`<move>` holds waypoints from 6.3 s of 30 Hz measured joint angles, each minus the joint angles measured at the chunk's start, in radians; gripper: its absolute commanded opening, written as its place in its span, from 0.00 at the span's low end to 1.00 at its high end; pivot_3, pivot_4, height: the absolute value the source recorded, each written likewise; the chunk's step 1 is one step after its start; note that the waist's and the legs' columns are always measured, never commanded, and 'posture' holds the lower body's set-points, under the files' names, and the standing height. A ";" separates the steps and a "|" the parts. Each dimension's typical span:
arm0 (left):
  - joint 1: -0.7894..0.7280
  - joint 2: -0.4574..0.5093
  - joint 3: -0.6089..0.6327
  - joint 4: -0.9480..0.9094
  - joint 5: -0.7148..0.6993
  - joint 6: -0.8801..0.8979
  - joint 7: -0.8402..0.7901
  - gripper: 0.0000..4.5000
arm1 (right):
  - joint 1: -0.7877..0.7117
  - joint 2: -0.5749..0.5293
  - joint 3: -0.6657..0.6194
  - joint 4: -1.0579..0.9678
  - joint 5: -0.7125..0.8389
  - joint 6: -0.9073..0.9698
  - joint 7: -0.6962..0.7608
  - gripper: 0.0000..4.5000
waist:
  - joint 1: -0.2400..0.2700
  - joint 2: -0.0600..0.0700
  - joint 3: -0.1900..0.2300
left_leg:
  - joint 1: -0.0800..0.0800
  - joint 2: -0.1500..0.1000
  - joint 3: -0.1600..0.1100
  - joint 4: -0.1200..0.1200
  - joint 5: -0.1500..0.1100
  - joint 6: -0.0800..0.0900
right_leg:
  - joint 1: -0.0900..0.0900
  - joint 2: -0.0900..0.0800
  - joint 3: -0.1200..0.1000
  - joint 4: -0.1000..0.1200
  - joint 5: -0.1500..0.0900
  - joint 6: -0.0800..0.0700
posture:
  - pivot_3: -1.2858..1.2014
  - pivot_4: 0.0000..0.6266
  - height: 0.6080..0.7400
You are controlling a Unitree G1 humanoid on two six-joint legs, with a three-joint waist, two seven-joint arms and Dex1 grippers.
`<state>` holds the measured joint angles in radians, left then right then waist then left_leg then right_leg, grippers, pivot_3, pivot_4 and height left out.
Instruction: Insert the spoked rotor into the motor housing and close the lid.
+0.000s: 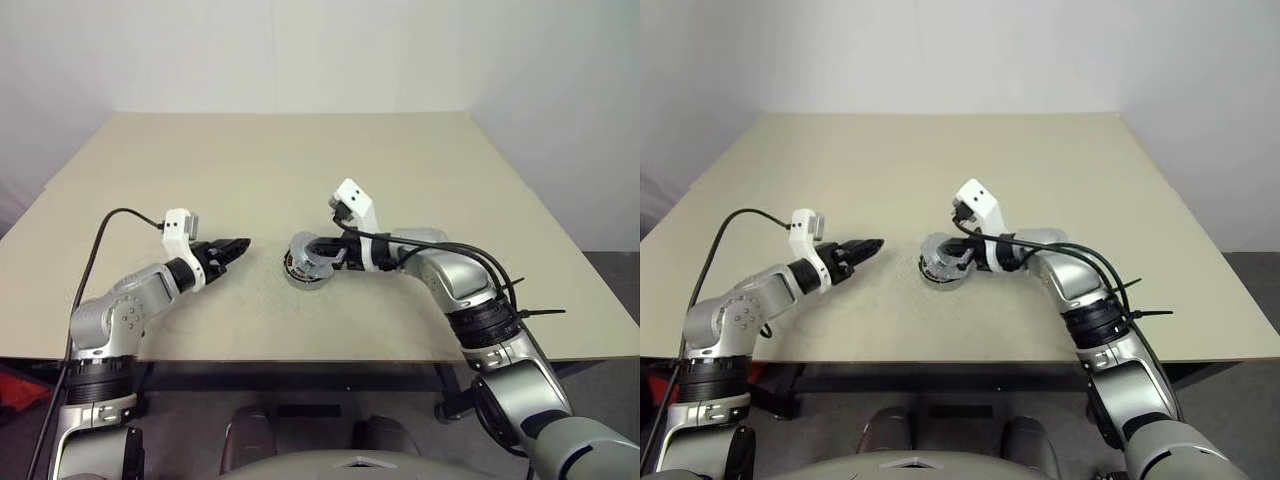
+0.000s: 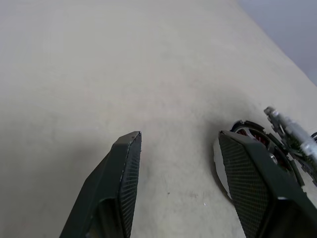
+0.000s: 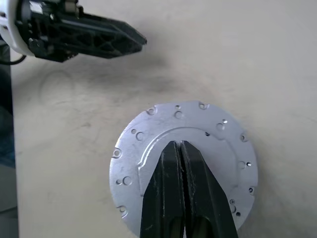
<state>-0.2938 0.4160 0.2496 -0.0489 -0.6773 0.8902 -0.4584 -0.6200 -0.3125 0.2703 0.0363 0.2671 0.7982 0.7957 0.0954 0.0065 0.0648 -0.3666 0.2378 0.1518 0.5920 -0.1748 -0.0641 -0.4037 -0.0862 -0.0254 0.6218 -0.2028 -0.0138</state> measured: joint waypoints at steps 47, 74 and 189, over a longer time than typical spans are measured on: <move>-0.075 0.009 -0.036 0.069 0.044 -0.018 -0.036 0.58 | 0.093 0.088 -0.021 0.259 -0.111 -0.564 0.091 0.96 | -0.002 -0.001 -0.001 | 0.001 0.000 0.000 -0.010 0.002 -0.004 | -0.001 0.001 -0.001 -0.004 0.001 -0.002 | 0.52 0.00 1.00; -0.076 0.018 -0.019 0.069 0.044 -0.005 -0.028 0.58 | 0.097 0.128 -0.021 0.374 -0.149 -0.664 0.073 0.69 | -0.003 -0.001 -0.001 | 0.003 0.000 0.000 -0.010 0.003 -0.004 | -0.001 0.001 -0.001 -0.003 0.001 -0.002 | 0.52 0.00 1.00; -0.072 -0.063 -0.060 0.021 0.040 0.053 -0.011 0.58 | -0.086 0.033 0.033 0.801 -0.178 -0.840 0.041 0.69 | 0.026 -0.005 -0.031 | 0.040 -0.043 0.001 -0.029 -0.031 0.011 | 0.037 -0.002 0.007 -0.016 -0.082 0.008 | 0.52 0.00 1.00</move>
<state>-0.3662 0.3533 0.1900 -0.0280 -0.6370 0.9430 -0.4695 -0.7057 -0.2797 0.3028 0.8370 0.0894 -0.0420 0.8370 0.1212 0.0016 0.0342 -0.3267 0.1947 0.1527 0.5631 -0.2061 -0.0531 -0.3667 -0.0885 -0.0185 0.6053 -0.2845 -0.0059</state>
